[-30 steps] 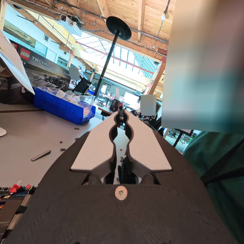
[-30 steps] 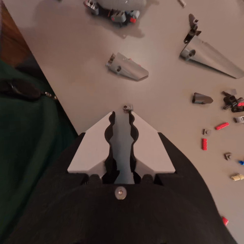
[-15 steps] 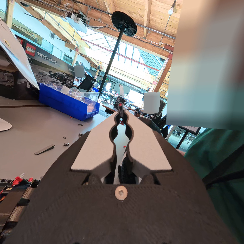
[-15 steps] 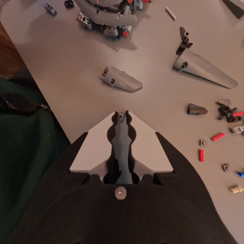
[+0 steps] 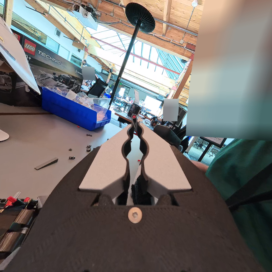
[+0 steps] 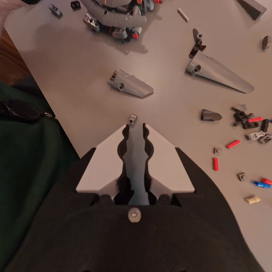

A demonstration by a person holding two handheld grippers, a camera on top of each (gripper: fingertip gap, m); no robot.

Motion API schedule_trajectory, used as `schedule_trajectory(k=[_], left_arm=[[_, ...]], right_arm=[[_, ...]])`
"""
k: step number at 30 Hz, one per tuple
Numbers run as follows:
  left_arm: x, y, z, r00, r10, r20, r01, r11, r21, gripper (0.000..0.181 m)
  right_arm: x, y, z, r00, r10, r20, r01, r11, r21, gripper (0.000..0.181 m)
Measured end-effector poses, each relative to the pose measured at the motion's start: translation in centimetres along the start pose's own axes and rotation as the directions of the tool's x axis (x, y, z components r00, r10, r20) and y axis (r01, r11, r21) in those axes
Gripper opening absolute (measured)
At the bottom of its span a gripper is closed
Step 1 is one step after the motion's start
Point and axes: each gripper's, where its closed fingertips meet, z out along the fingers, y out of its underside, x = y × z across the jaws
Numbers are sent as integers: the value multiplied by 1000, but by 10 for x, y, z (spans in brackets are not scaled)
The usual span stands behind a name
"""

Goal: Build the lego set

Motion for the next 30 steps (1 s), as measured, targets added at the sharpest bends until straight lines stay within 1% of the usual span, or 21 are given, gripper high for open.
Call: schedule_trajectory(k=[2, 4, 6, 8, 10, 11, 13, 16, 19, 21, 23, 25, 27, 29, 30], left_arm=[[1, 0, 0, 1000, -2, -3, 2, 1000, -1, 2], [2, 0, 0, 1000, 2, -2, -2, 1000, -3, 2], [2, 0, -1, 1000, 5, 0, -5, 1000, -4, 2], [3, 0, -1, 1000, 1, -1, -1, 1000, -6, 1], [3, 1, -2, 1000, 0, 0, 0, 1000, -8, 1], [3, 1, -2, 1000, -2, -1, 2, 1000, -10, 2], [3, 1, -2, 1000, -2, 0, 2, 1000, -11, 2], [2, 1, -2, 1000, -1, 4, 1, 1000, -11, 1], [-2, 4, -1, 1000, -14, 14, 14, 1000, -24, 2], [-3, 8, 0, 999, -32, 20, 33, 999, -40, 2], [-3, 18, 0, 997, -58, 48, 62, 995, -84, 2], [-4, 33, -2, 991, -105, 84, 115, 986, -123, 2], [-1, 45, -2, 981, -169, 97, 181, 974, -134, 2], [2, 57, 0, 973, -202, 114, 218, 964, -150, 1], [4, 64, 1, 968, -217, 123, 236, 957, -169, 1]], right_arm=[[-6, 3, 3, 999, 14, 40, -14, 1000, -5, 11], [-18, 1, 5, 994, 21, 105, -21, 1000, 6, 11], [-17, -3, 4, 995, 12, 100, -16, 999, 32, 11], [-8, -7, 2, 998, -5, 66, 1, 998, 56, 16], [-5, -9, 3, 997, -57, 55, 54, 997, 60, 25], [-3, -9, 5, 996, -74, 45, 71, 996, 57, 26], [-4, -7, 10, 996, -68, 60, 65, 997, 46, 26], [-5, -8, 12, 995, -80, 59, 76, 995, 62, 14], [-5, -10, 13, 995, -81, 50, 77, 993, 85, 13], [-4, -17, 9, 995, -93, 38, 88, 987, 132, 13], [-6, -28, 1, 994, -110, 30, 101, 974, 203, 13], [-11, -47, -13, 987, -162, 1, 154, 938, 310, 13], [-17, -64, -25, 980, -196, -28, 191, 902, 387, 12], [-25, -77, -32, 970, -239, -50, 236, 866, 441, 12], [-27, -81, -34, 968, -248, -49, 243, 862, 444, 12]])
